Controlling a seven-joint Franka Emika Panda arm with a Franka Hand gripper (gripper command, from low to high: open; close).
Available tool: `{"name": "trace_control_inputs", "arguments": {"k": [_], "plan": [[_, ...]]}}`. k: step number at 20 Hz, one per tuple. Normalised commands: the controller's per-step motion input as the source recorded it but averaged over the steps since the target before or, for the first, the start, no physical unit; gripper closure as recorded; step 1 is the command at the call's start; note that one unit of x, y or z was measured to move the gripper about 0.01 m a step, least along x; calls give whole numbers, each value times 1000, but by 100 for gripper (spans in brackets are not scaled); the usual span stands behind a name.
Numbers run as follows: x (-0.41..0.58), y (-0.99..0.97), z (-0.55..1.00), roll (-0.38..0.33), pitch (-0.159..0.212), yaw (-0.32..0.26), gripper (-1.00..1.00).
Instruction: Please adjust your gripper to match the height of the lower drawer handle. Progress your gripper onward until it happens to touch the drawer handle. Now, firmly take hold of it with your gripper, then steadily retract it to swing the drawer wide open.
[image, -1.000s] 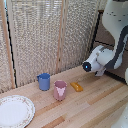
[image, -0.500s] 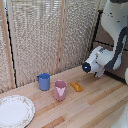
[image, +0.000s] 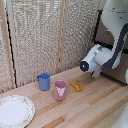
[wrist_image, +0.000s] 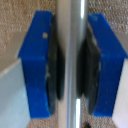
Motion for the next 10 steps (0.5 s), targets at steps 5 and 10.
{"name": "trace_control_inputs", "arguments": {"k": [5, 10], "plan": [[221, 737, 221, 218, 35, -25, 100], [165, 572, 158, 121, 42, -14, -100]]}}
